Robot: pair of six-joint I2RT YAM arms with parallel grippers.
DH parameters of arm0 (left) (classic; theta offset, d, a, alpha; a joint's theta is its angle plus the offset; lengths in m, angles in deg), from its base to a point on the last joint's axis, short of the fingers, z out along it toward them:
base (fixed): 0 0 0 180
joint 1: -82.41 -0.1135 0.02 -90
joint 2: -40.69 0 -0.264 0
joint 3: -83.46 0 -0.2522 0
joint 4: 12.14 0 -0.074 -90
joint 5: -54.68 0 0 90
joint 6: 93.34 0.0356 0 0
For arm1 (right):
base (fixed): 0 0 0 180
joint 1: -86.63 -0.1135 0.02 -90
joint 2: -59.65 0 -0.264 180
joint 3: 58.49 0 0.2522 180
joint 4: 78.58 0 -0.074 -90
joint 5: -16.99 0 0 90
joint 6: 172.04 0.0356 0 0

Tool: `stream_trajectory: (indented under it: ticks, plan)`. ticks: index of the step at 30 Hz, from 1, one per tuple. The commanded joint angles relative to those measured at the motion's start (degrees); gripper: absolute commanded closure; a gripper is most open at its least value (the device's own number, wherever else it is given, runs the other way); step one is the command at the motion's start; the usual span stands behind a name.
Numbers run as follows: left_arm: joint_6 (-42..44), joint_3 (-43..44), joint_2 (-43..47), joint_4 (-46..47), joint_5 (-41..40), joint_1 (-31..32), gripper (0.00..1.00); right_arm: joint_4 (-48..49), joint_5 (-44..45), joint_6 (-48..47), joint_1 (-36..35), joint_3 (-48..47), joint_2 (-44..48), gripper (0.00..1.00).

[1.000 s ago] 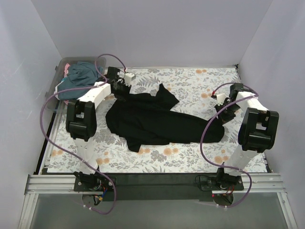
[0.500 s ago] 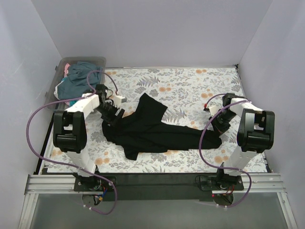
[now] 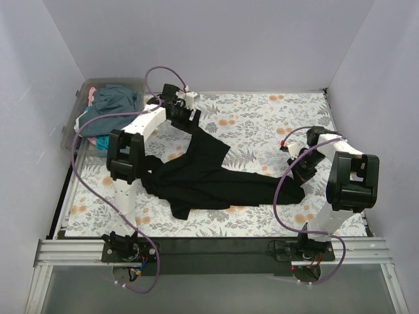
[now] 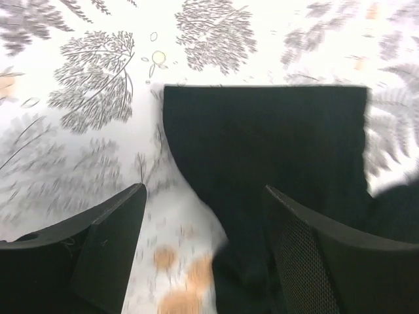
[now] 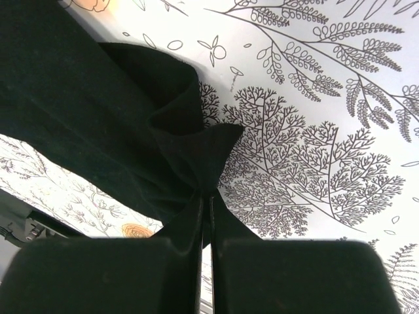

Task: Fold and stack the t-shirts
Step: Flatten the tshirt out

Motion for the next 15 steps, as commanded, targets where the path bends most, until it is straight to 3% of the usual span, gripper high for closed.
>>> stream_trajectory:
  ticks: [1,15]
  plan:
    - [-4.1,6.0,-4.4,1.3,-4.0,0.6,0.3,-2.1,-1.2,0.4,0.1,-1.8,2.3,0.99]
    - [-0.1,11.2,-12.0,4.2,-8.2,3.8,0.36,-2.1,-2.3,1.5,0.1,-2.4,1.2,0.99]
